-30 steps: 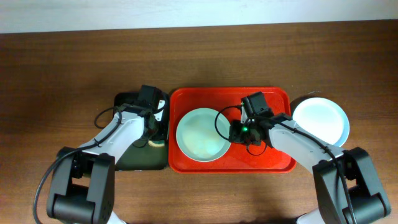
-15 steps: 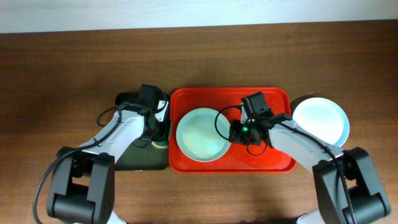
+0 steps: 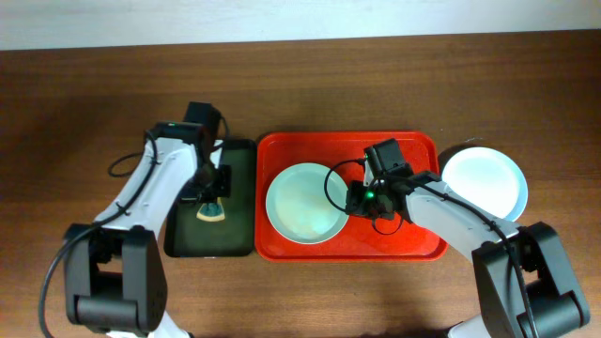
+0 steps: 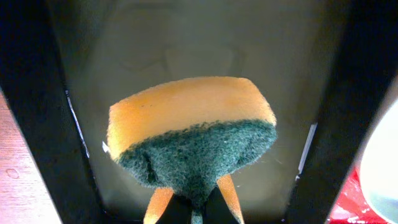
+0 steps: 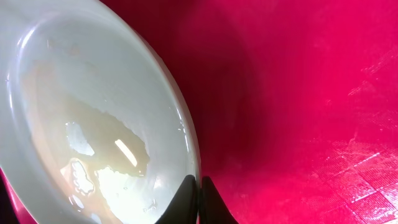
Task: Clean dirty plates on tray and stack at the side
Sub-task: 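Return the sponge to the black tray with the left gripper, then release the sponge and withdraw the left arm to rest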
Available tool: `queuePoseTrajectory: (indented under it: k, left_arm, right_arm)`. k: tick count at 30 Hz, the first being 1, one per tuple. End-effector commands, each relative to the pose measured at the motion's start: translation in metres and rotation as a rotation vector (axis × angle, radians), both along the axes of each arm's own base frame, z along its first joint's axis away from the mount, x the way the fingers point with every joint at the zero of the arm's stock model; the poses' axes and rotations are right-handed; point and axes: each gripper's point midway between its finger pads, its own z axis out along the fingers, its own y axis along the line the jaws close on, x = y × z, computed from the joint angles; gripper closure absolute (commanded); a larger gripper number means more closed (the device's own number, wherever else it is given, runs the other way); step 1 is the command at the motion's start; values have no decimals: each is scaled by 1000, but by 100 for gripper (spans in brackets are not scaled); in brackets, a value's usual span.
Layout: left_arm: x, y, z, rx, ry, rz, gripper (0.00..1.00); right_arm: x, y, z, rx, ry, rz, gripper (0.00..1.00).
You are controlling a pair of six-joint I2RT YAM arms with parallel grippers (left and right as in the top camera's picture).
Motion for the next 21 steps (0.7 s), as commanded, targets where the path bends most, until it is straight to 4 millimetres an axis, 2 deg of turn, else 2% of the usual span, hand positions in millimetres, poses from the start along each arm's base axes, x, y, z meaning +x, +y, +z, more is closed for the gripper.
queuePoseTrajectory:
  k: [1,5,9,12,16,19,21]
  left_arm:
    - [-1,10,-14,-39,46,67,100]
    - [-6,16,-33,-34,101,63,100]
    - [-4,16,-42,-34,111,62,100]
    - [-4,12,-41,-96,117,55,94]
    - [-3,23,-41,-147,117,115,77]
    - [-3,26,-40,-151,119,127,75]
    - [1,25,-29,-165,84,126,73]
  right_arm:
    - [-5,1,-5,0,19,4,96]
    - [-5,1,-5,0,19,4,96]
    - [-5,1,-5,0,19,4,96]
    - [-5,1,-5,0,19,4,96]
    - [-5,1,-5,0,19,4,96]
    - [-4,1,-5,0,18,4,96]
    - [-5,1,-5,0,19,4,96]
